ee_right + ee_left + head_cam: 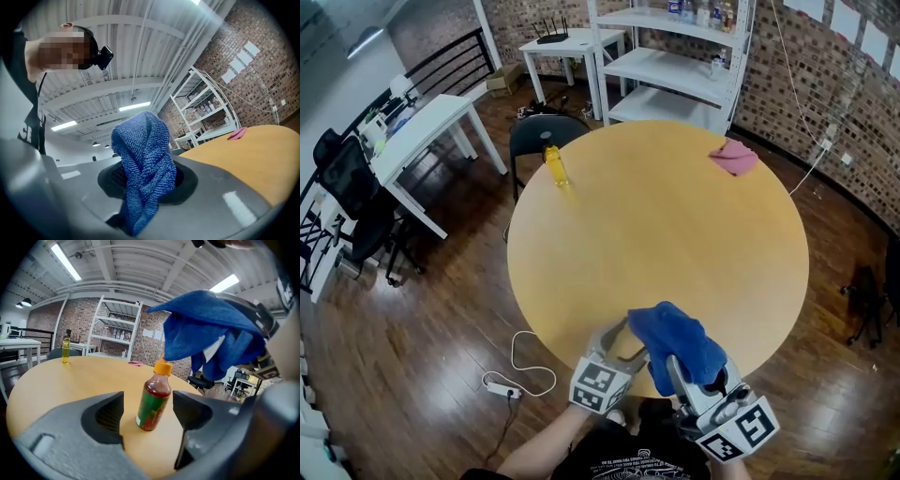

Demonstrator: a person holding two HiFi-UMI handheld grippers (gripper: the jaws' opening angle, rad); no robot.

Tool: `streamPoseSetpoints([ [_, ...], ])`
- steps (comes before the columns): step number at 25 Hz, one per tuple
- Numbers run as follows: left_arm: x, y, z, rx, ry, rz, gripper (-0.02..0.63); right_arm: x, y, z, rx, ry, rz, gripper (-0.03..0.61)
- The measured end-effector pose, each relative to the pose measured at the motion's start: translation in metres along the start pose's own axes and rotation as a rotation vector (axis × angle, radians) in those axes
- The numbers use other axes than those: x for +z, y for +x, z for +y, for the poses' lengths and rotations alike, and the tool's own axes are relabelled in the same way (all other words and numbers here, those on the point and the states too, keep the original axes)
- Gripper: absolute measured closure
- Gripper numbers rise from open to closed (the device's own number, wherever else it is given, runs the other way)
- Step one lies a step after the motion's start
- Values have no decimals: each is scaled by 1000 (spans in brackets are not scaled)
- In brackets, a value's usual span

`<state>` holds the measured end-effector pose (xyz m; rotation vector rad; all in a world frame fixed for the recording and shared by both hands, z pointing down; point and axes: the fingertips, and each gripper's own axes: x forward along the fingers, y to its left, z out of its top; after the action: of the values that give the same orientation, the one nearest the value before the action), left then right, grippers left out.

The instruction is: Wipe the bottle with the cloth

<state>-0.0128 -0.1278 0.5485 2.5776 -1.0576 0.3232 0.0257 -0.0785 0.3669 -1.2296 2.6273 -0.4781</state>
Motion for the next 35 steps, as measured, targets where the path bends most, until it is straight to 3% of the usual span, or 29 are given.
streamPoseSetpoints([
  [8,-16,-41,22,45,-24,20,285,-74,39,1,45,67,128,471],
  [15,-37,-62,41,100,-65,51,287,-135,55,-32,-9,214,217,471],
  [23,-41,-77,56,137,-111,35,287,-170,57,-46,-62,318,285,471],
  [35,-22,-88,60,142,-116,-11,287,-214,49,-60,-170,702,351,471],
])
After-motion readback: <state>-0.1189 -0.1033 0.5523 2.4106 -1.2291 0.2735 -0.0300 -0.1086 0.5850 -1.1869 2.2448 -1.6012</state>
